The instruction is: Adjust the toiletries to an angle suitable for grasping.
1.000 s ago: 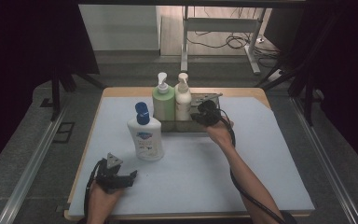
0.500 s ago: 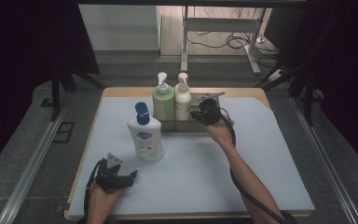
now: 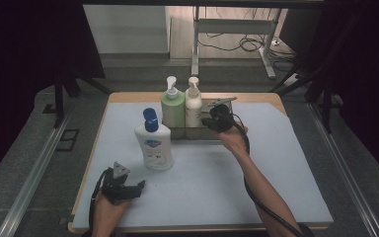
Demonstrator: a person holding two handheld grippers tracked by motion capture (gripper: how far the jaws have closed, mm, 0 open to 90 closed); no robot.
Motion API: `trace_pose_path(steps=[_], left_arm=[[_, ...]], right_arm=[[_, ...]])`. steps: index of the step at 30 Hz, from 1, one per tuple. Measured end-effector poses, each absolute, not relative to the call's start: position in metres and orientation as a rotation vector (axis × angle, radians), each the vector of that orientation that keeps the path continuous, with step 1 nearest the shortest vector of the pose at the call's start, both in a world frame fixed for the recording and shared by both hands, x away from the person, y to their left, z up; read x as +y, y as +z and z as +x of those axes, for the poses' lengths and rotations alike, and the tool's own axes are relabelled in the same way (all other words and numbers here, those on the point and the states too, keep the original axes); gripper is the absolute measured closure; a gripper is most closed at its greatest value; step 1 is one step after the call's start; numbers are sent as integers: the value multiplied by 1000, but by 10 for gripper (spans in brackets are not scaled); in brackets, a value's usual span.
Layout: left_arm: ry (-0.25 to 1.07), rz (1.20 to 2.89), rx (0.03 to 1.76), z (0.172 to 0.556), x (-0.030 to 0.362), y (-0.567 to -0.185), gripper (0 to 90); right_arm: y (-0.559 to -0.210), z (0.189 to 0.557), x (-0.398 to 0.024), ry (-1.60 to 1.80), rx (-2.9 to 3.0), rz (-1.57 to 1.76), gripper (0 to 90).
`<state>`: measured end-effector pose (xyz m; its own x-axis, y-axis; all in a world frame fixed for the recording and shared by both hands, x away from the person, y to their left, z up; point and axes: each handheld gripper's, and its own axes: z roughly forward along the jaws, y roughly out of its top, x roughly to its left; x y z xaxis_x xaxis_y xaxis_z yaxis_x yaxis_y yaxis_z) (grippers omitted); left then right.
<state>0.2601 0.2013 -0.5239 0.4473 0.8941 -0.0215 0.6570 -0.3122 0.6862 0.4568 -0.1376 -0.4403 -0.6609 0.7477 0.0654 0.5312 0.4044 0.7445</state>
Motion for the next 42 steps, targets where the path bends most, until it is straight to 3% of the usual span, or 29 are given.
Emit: trace_pose_path(steps=[9, 19, 20, 26, 42], left_arm=[[488, 2073, 1293, 260, 201, -524, 148], [488, 2073, 1293, 260, 201, -524, 148], [488, 2073, 1293, 260, 201, -524, 148], [488, 2073, 1293, 260, 201, -524, 148], [488, 2074, 1293, 260, 201, -524, 148]], right_arm=[[-442, 456, -138, 1113, 2382, 1123, 887], [-436, 451, -144, 1132, 2358, 1117, 693], [-435, 449, -145, 1140, 2354, 1109, 631], [-428, 440, -147, 1161, 2345, 1075, 483], [-421, 418, -160, 1196, 2366, 981, 204]])
